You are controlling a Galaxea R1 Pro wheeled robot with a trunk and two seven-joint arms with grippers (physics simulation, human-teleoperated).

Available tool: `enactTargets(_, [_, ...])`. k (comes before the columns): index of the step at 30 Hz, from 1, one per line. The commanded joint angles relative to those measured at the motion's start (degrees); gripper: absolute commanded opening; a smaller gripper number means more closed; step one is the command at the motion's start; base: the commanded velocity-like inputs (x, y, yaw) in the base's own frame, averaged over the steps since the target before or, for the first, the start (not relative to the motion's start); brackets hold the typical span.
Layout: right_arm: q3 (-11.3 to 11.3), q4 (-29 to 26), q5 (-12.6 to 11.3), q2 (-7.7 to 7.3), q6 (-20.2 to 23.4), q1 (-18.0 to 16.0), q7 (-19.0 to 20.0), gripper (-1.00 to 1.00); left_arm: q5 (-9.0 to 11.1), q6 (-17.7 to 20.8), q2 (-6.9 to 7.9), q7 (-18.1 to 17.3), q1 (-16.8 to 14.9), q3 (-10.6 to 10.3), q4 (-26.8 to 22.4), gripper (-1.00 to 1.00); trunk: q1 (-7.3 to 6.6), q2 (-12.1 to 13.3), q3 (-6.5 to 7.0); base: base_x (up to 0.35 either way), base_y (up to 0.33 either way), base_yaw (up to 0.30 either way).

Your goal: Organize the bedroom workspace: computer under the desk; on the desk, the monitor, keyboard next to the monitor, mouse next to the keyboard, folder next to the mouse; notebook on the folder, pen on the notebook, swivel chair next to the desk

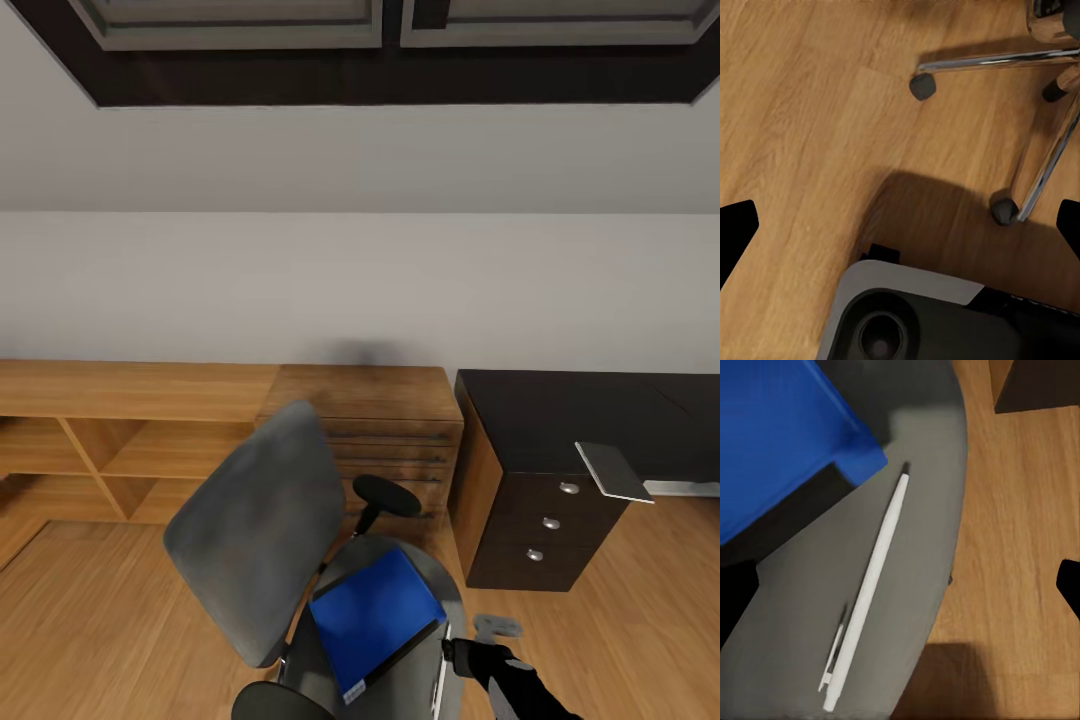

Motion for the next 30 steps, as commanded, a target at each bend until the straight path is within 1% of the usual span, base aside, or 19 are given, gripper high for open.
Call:
enactTargets(1, [-0.4, -0.4, 0.3, 0.45, 1.1, -0.1, 0.1, 1.00, 0.6, -0.2, 0.03, -0.3, 0.0, -0.3, 0.0, 1.00, 0.00, 0.0, -0.06, 0.000, 0.000, 0.000])
enactTargets(4, [-0.4, -0.5, 0.3, 0.84, 1.8, -0.1, 0.0, 1.00, 0.6, -0.2, 0.03, -0.3, 0.0, -0.3, 0.0, 1.00, 0.00, 0.0, -0.06, 0.000, 0.000, 0.000])
enactTargets(9, [-0.4, -0.7, 0.2, 1.40, 3.4, -0.2, -1.3, 1.00, 0.7, -0.3, 0.07, -0.1, 0.0, -0.3, 0.0, 1.00, 0.00, 0.0, -0.06, 0.000, 0.000, 0.000])
enactTargets(10, [-0.4, -0.7, 0.2, 1.79, 4.2, -0.2, -1.6, 1.00, 0.7, -0.3, 0.11, 0.0, 0.0, -0.3, -0.1, 1.00, 0.00, 0.0, -0.06, 0.000, 0.000, 0.000])
enactTargets(13, [-0.4, -0.7, 0.2, 2.25, 5.0, -0.2, -1.9, 1.00, 0.7, -0.2, 0.24, 0.1, 0.0, -0.3, -0.1, 1.00, 0.00, 0.0, -0.06, 0.000, 0.000, 0.000])
enactTargets(15, [-0.4, -0.7, 0.2, 2.43, 5.3, -0.2, -2.0, 1.00, 0.7, -0.2, 0.55, 0.1, 0.0, -0.2, -0.2, 1.00, 0.00, 0.0, -0.06, 0.000, 0.000, 0.000])
enactTargets(19, [-0.5, -0.7, 0.2, 2.62, 5.1, -0.2, -2.0, 1.00, 0.8, -0.2, 2.31, 0.2, 0.0, -0.2, -0.2, 1.00, 0.00, 0.0, -0.06, 0.000, 0.000, 0.000])
enactTargets(20, [-0.6, -0.6, 0.2, 2.63, 4.8, -0.2, -2.0, 1.00, 1.0, -0.2, 3.06, 0.2, 0.0, -0.2, -0.1, 1.00, 0.00, 0.0, -0.06, 0.000, 0.000, 0.000])
enactTargets(22, [-0.6, -0.5, 0.2, 2.64, 4.3, -0.2, -2.0, 1.00, 1.5, -0.1, 3.66, 0.1, 0.0, -0.1, -0.1, 1.00, 0.00, 0.0, -0.06, 0.000, 0.000, 0.000])
enactTargets(25, [-0.7, -0.4, 0.2, 2.64, 3.5, -0.2, -2.0, 1.00, 2.8, -0.1, 4.21, 0.0, 0.0, 0.0, -0.1, 1.00, 0.00, 0.0, -0.06, 0.000, 0.000, 0.000])
enactTargets(26, [-0.7, -0.4, 0.2, 2.65, 3.0, -0.2, -2.0, 1.00, 3.8, -0.1, 4.41, 0.0, 0.0, 0.0, 0.0, 1.00, 0.00, 0.0, -0.06, 0.000, 0.000, 0.000])
enactTargets(30, [-0.7, -0.4, 0.2, 2.59, 2.1, -0.2, -2.0, 1.00, 5.7, -0.2, 4.89, -0.2, 0.0, 0.1, 0.0, 1.00, 0.00, 0.0, -0.06, 0.000, 0.000, 0.000])
